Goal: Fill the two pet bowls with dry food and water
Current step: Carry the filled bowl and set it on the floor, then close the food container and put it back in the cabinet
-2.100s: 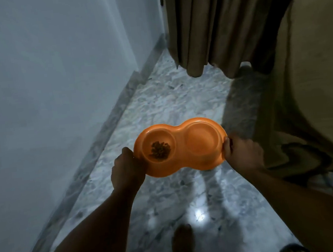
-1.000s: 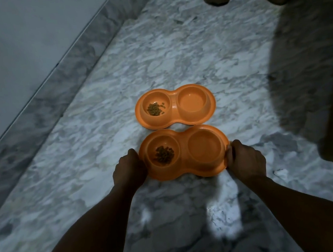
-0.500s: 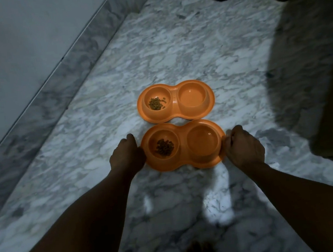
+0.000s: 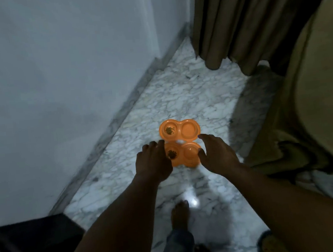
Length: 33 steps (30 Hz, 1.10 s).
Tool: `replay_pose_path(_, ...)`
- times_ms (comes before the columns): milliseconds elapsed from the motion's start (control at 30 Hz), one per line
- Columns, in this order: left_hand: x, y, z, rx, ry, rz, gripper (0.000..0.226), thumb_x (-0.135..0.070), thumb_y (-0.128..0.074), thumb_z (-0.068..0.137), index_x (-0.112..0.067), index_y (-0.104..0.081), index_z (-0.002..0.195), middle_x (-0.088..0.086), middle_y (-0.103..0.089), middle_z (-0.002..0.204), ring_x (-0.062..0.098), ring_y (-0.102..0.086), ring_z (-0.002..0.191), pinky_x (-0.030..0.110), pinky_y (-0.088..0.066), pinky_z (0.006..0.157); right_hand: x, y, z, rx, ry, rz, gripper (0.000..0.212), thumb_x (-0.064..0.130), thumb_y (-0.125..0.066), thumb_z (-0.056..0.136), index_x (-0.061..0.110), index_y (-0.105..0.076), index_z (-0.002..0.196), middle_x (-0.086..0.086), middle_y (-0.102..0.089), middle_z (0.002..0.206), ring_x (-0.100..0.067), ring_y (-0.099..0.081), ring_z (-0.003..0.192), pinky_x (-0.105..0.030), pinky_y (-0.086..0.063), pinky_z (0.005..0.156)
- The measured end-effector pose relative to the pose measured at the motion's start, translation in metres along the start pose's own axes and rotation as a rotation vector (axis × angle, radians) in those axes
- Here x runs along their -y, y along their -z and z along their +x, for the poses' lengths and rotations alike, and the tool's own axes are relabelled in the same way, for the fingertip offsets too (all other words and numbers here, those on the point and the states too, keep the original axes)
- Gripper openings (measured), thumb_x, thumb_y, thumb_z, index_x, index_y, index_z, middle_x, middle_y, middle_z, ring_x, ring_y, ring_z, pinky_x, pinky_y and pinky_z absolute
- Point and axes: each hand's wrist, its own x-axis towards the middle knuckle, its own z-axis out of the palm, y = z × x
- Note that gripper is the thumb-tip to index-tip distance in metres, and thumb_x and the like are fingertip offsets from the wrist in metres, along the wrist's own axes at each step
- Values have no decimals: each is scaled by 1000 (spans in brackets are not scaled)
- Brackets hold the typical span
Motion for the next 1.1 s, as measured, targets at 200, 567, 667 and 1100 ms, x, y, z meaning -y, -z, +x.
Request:
replay_pose_path(200,-22,166,-129,7,51,-35,61,-33,-57,92,-20,-35,147,8,-47,143,31,-44,131,44,-42,100,126,144,-111,-15,215,-72,57,27,-55,95,21,-41,150,-4,-50,150,-29,-47,136,-43,-43,106)
replay_pose_path(567,85,324,-349,-219,364,-61,66,-36,-53,95,-22,-28,154,8,-41,152,31,-41,136,46,-41,107,360,206,-255,9,671,-287,59,36,-45,101,21,-32,156,-3,-39,160,-29,-42,141,-46,-42,110)
replay_pose_path(667,136,341,-435,-283,494,-67,66,-36,-52,95,-23,-26,154,8,-39,153,31,-38,137,47,-39,108,428,192,-318,4,813,-315,59,37,-46,101,21,-31,156,-3,-39,160,-29,-43,141,-46,-41,111)
replay_pose_path(1100,292,272,-879,-432,992,-144,71,-33,-55,91,-26,-25,155,8,-38,153,32,-40,137,49,-42,106,621,14,-666,143,1320,-385,58,40,-48,101,22,-35,155,-4,-42,158,-28,-45,140,-45,-43,110)
